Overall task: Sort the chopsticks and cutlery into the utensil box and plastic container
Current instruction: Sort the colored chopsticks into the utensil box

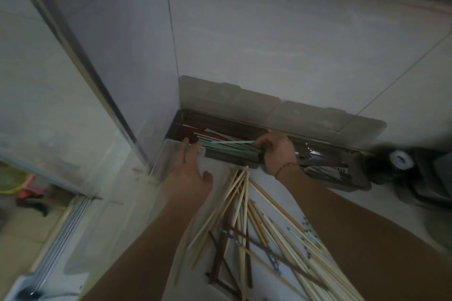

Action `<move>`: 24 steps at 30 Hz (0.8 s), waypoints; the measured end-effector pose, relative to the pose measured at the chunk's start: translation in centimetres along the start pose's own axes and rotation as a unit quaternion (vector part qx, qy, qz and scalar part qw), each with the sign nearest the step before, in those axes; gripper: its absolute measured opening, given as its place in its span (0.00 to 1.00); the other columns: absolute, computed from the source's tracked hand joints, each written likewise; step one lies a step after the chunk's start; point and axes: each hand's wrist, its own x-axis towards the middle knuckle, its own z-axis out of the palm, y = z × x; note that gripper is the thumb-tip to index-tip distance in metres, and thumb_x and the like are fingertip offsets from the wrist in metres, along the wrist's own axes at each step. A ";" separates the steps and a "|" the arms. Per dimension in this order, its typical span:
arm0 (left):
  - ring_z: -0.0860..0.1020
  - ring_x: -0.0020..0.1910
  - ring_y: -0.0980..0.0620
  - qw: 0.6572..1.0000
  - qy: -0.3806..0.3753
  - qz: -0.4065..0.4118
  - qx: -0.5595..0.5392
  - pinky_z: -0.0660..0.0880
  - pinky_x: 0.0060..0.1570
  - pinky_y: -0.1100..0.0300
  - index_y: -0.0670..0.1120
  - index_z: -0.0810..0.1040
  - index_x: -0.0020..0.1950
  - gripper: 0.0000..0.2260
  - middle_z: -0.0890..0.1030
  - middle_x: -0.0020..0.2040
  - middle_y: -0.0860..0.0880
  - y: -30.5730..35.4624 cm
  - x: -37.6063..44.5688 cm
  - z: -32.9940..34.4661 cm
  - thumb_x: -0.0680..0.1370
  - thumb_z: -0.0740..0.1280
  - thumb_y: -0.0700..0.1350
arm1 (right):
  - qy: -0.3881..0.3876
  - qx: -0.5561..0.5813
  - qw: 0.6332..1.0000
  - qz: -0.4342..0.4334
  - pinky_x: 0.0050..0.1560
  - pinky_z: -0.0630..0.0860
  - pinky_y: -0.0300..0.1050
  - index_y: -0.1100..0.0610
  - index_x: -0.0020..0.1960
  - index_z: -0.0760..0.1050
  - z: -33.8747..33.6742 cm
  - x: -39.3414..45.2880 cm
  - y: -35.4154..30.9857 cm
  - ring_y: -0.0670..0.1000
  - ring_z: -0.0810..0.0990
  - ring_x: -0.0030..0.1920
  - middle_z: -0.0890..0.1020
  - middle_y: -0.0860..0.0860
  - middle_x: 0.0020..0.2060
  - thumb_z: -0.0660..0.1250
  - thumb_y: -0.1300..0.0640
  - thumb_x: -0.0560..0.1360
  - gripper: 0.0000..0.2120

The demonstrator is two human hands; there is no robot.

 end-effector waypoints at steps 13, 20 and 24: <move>0.78 0.59 0.44 1.000 -0.015 -0.003 0.016 0.76 0.51 0.53 0.54 0.63 0.73 0.31 0.56 0.78 0.53 0.0 0.1 0.0 0.72 0.70 0.47 | 0.082 0.003 0.991 -0.106 0.72 0.61 0.57 0.56 0.57 0.80 -1.9 -3.8 4.6 0.60 0.68 0.69 0.78 0.53 0.62 0.62 0.66 0.74 0.15; 0.77 0.60 0.42 0.999 -0.009 -0.001 0.036 0.75 0.51 0.51 0.53 0.63 0.73 0.32 0.57 0.78 0.52 0.1 0.1 0.0 0.72 0.71 0.47 | 0.256 -0.024 0.964 0.072 0.54 0.68 0.44 0.60 0.49 0.81 -7.4 -14.6 16.6 0.62 0.77 0.48 0.83 0.58 0.46 0.58 0.53 0.74 0.15; 0.76 0.61 0.40 0.999 -0.010 -0.006 0.045 0.74 0.54 0.48 0.52 0.63 0.73 0.31 0.58 0.77 0.51 0.1 0.2 0.3 0.72 0.71 0.47 | 0.124 -0.129 0.981 0.070 0.49 0.77 0.54 0.60 0.49 0.83 -6.6 -19.1 22.2 0.65 0.79 0.46 0.84 0.59 0.47 0.56 0.48 0.72 0.22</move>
